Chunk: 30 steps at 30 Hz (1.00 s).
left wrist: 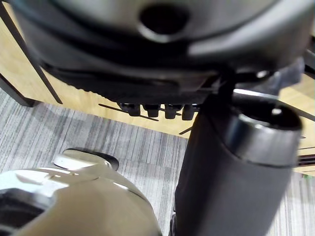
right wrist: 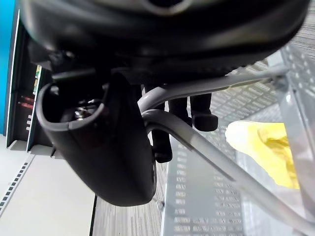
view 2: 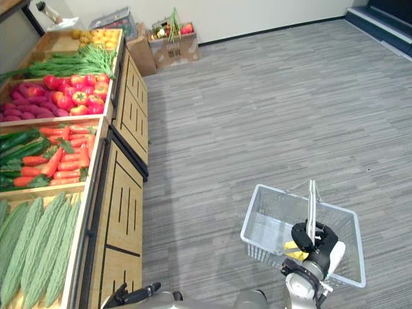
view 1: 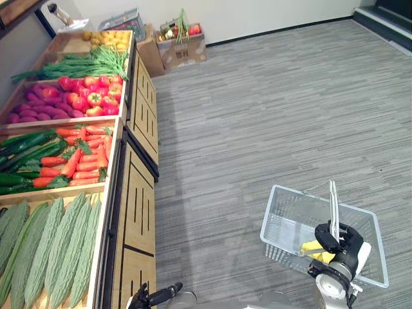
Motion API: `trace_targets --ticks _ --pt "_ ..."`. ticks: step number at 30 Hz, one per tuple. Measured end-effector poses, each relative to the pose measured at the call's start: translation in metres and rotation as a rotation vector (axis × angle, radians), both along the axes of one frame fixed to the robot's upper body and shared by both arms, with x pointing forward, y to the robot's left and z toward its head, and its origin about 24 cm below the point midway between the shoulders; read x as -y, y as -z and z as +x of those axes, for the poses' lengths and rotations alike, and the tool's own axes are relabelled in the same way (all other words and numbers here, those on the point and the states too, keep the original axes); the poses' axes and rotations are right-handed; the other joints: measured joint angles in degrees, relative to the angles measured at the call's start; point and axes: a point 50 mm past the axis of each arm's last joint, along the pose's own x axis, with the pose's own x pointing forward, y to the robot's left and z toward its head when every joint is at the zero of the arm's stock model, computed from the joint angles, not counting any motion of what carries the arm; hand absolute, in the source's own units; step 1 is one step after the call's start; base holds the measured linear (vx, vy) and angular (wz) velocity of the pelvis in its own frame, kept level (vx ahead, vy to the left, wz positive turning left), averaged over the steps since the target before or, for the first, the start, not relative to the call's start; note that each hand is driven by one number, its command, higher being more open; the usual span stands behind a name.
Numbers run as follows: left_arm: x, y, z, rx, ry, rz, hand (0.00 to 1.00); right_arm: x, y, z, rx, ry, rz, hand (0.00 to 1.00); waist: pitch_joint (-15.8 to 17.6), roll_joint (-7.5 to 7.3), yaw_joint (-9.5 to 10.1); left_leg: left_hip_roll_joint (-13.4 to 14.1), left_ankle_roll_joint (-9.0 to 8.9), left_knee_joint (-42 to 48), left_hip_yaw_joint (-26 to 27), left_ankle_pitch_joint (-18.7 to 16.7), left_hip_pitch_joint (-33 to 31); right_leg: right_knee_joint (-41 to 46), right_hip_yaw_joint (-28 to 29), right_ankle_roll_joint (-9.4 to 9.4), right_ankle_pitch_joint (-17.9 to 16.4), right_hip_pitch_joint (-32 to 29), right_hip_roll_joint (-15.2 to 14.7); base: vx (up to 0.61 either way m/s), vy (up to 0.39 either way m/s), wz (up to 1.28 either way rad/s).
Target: Pick vegetable in the basket
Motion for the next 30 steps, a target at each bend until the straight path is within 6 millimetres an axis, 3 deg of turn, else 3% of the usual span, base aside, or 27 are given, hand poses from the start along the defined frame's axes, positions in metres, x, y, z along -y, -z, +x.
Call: trace_targets --ticks 2,7,12,13,14,16,18,21,23,24,25,27,28,30 --pt "0.0 0.0 0.0 -0.002 0.019 0.004 1.0 -0.002 -0.002 0.0 0.014 0.001 0.003 0.0 -0.3 0.07 0.03 0.4 -1.2 -2.1 0.4 -0.5 0.6 0.4 0.1 -0.08 0.3 -1.1 0.5 -0.09 -0.009 -0.05" --pt "-0.006 0.0 -0.007 -0.021 0.034 0.028 1.0 -0.018 0.0 -0.001 0.034 0.009 0.052 0.0 -1.4 -1.83 0.36 0.4 -0.93 -1.6 1.8 -1.0 0.6 -0.4 1.4 0.2 1.7 -1.7 0.7 -0.07 0.024 -0.16" --pt "-0.008 -0.001 -0.005 -0.017 0.049 0.038 1.0 -0.021 -0.002 0.001 0.056 0.025 0.056 0.0 -1.8 -2.56 1.89 0.3 -0.03 5.1 1.8 -6.3 -2.8 2.8 1.4 0.41 1.3 -5.0 0.8 -0.02 0.038 -0.25" --pt "-0.009 -0.002 -0.002 -0.005 0.057 0.046 1.0 -0.024 -0.003 0.002 0.061 0.024 0.062 0.0 -1.7 -3.0 3.07 0.0 0.59 5.7 2.2 -7.3 -2.7 6.6 0.2 0.33 1.3 -7.1 0.7 -0.01 0.048 -0.66" --pt "-0.012 -0.003 -0.002 -0.006 0.07 0.059 1.0 -0.03 -0.003 0.005 0.065 0.005 0.072 0.0 -1.3 -3.72 3.26 -0.3 1.1 5.6 3.5 -7.3 -1.7 13.9 -4.0 -0.04 1.5 -10.7 -0.6 -0.01 0.045 -0.66" --pt "-0.016 -0.004 -0.004 -0.018 0.093 0.077 1.0 -0.034 0.0 0.002 0.054 -0.004 0.083 0.0 -0.8 -4.92 2.92 -1.2 1.34 4.9 4.5 -7.5 1.4 19.4 -7.2 -0.57 1.9 -11.9 -2.6 0.03 0.018 -0.37" --pt "-0.018 -0.004 -0.004 -0.02 0.11 0.084 1.0 -0.034 0.001 -0.001 0.045 0.001 0.083 0.0 -1.0 -5.41 2.81 -1.2 1.52 4.8 5.1 -7.7 2.6 17.6 -8.3 -0.47 1.9 -10.4 -3.1 0.08 -0.011 -0.22" --pt "-0.02 -0.005 -0.002 -0.017 0.112 0.089 1.0 -0.033 0.001 -0.001 0.051 0.004 0.081 0.0 -1.1 -5.44 2.44 -1.1 1.97 5.4 4.3 -8.0 1.4 12.7 -8.7 0.0 2.5 -8.6 -3.2 0.07 -0.035 0.03" --pt "-0.016 -0.004 0.0 -0.013 0.11 0.08 1.0 -0.029 0.001 -0.003 0.052 0.025 0.079 0.0 -0.3 -3.78 1.52 0.4 2.79 6.5 1.3 -8.7 0.6 16.2 -8.7 -0.67 5.1 -9.8 -2.1 0.05 -0.041 0.53" --pt "-0.013 -0.004 0.001 -0.011 0.108 0.073 1.0 -0.028 0.002 -0.005 0.044 0.032 0.078 0.0 -0.2 -2.74 1.45 1.3 2.75 6.7 0.1 -9.1 0.9 16.1 -8.4 -0.84 3.7 -10.0 -1.2 0.04 -0.06 0.54" --pt "-0.01 -0.003 0.0 -0.013 0.105 0.066 1.0 -0.028 0.003 -0.008 0.035 0.036 0.077 0.0 -0.4 -2.12 1.39 2.2 2.41 7.2 -0.8 -9.5 1.0 12.1 -8.0 -1.47 2.5 -9.6 -0.1 0.03 -0.067 0.54" --pt "-0.015 -0.004 -0.003 -0.016 0.107 0.075 1.0 -0.031 0.005 -0.013 0.022 0.035 0.085 0.0 -0.7 -3.46 1.59 1.9 1.13 9.2 -3.0 -10.8 0.2 5.1 -7.6 -1.88 4.8 -8.8 0.1 0.04 -0.171 0.63" --pt "-0.012 -0.003 -0.001 -0.016 0.112 0.07 1.0 -0.026 0.006 -0.017 0.01 0.044 0.074 0.0 -0.7 -2.72 1.38 2.8 0.18 11.1 -5.5 -12.1 -0.4 6.3 -8.5 -2.58 5.5 -8.3 0.7 0.08 -0.292 0.7" --pt "-0.007 -0.002 -0.003 -0.018 0.121 0.068 1.0 -0.02 0.003 -0.02 0.019 0.066 0.062 0.0 -1.7 -1.44 1.77 4.2 -1.23 10.5 -7.1 -12.3 -0.8 9.0 -10.3 -3.33 2.2 -8.9 1.6 0.11 -0.247 0.51"
